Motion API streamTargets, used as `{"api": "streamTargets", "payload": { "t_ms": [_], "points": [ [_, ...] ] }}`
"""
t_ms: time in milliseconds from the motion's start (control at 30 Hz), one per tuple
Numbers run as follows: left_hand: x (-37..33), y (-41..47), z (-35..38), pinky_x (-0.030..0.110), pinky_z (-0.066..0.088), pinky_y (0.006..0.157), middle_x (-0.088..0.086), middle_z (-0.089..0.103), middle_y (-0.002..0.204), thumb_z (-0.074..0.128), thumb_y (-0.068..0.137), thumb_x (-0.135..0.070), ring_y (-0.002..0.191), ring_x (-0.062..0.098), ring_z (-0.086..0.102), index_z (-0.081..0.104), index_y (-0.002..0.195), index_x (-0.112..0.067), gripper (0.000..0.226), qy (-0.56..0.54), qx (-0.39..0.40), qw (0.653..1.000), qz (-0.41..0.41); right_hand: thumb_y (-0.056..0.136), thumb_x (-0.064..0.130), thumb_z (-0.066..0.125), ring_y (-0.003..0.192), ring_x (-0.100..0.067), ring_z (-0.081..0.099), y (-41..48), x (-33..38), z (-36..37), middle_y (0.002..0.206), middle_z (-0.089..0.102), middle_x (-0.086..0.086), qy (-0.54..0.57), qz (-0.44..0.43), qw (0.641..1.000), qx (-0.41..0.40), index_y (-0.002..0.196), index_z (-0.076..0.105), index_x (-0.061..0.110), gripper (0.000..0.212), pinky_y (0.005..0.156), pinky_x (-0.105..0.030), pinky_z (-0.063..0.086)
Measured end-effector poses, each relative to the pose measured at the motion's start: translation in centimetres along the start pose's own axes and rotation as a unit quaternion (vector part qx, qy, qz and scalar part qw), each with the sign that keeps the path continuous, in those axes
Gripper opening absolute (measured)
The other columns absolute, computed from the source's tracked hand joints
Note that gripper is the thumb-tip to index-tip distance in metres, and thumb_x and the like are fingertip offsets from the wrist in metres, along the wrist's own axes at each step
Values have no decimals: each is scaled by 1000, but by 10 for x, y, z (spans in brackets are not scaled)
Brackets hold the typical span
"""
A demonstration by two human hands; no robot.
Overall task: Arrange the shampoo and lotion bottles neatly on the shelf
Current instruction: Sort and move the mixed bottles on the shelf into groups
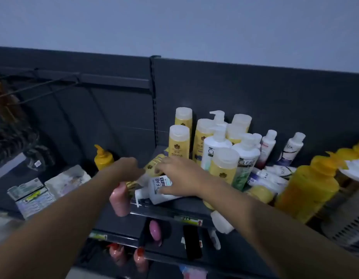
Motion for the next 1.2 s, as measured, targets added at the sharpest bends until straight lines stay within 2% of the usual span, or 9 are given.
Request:
{"api": "streamTargets", "payload": {
  "t_ms": [100, 200, 333, 467, 600, 767, 967, 1067, 1200],
  "points": [
    [-3, 18, 13, 29, 44, 67, 7, 60, 95, 53, 102, -43, 85, 23, 58, 59, 99, -9, 34, -64, 80, 995, 8, 81, 32, 75, 107, -32, 59, 16, 12, 25, 114, 67, -10, -5, -24, 998, 64, 117, 66, 13, 42, 82, -48, 56],
    [-2, 28, 11, 30, 46, 59, 3, 57, 88, 59, 99, -44, 76, 20, 57, 59, 113, -5, 41, -84, 103, 991, 12, 81, 22, 79, 114, -36, 58, 28, 14, 39, 126, 62, -14, -52, -49, 992, 105, 136, 57, 11, 60, 82, -46, 52],
    [4, 43, 17, 37, 59, 75, 8, 64, 96, 66, 95, -45, 88, 26, 66, 57, 105, -8, 40, -139, 147, 979, -2, 84, 19, 77, 118, -35, 54, 47, 9, 49, 128, 57, -15, -90, -32, 987, 125, 143, 51, 16, 65, 81, -44, 47],
    [11, 58, 22, 39, 63, 71, 14, 77, 90, 78, 83, -46, 84, 29, 75, 65, 95, -5, 44, -192, 161, 968, -18, 71, 24, 89, 123, -32, 49, 57, 2, 58, 134, 52, -12, -90, 12, 978, 186, 140, 48, 21, 81, 81, -40, 38],
    [12, 61, 15, 31, 59, 60, 10, 76, 85, 81, 79, -45, 77, 26, 76, 63, 89, -11, 40, -133, 139, 981, -8, 56, 37, 95, 121, -29, 51, 61, 2, 63, 134, 52, -11, -136, 3, 976, 171, 137, 50, 20, 95, 88, -43, 47],
    [13, 60, -29, 30, 64, 58, 10, 73, 88, 92, 68, -41, 70, 22, 76, 68, 89, -7, 47, -104, 101, 989, -3, 51, 45, 94, 118, -32, 51, 47, -4, 47, 131, 51, -12, -123, 17, 986, 108, 135, 46, 23, 100, 89, -45, 51],
    [1, 61, -93, 37, 66, 67, 11, 75, 94, 95, 68, -30, 76, 27, 78, 74, 96, -11, 40, -141, 9, 990, 30, 55, 53, 86, 105, -28, 53, 31, -17, 7, 121, 49, -6, -41, 125, 991, -34, 132, 48, 27, 90, 68, -34, 42],
    [-20, 64, -112, 29, 58, 59, 5, 71, 99, 94, 68, -33, 81, 21, 72, 72, 100, -15, 42, -147, -46, 985, 71, 57, 58, 82, 103, -28, 58, 23, -17, -5, 118, 49, -4, 10, 230, 969, -94, 126, 46, 26, 84, 68, -36, 48],
    [-51, 74, -122, 29, 49, 79, -1, 66, 116, 92, 68, -34, 102, 17, 60, 71, 118, -22, 56, -145, -105, 973, 146, 63, 68, 77, 109, -30, 57, 15, -9, -4, 120, 57, -6, 35, 390, 904, -169, 122, 49, 19, 82, 79, -39, 49]
  ]
}}
Point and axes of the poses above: each hand's wrist, its own y-axis towards the middle knuckle, its own z-axis out of the palm, x = y × z, the point moved 1 cm from there along y, towards the middle knuckle
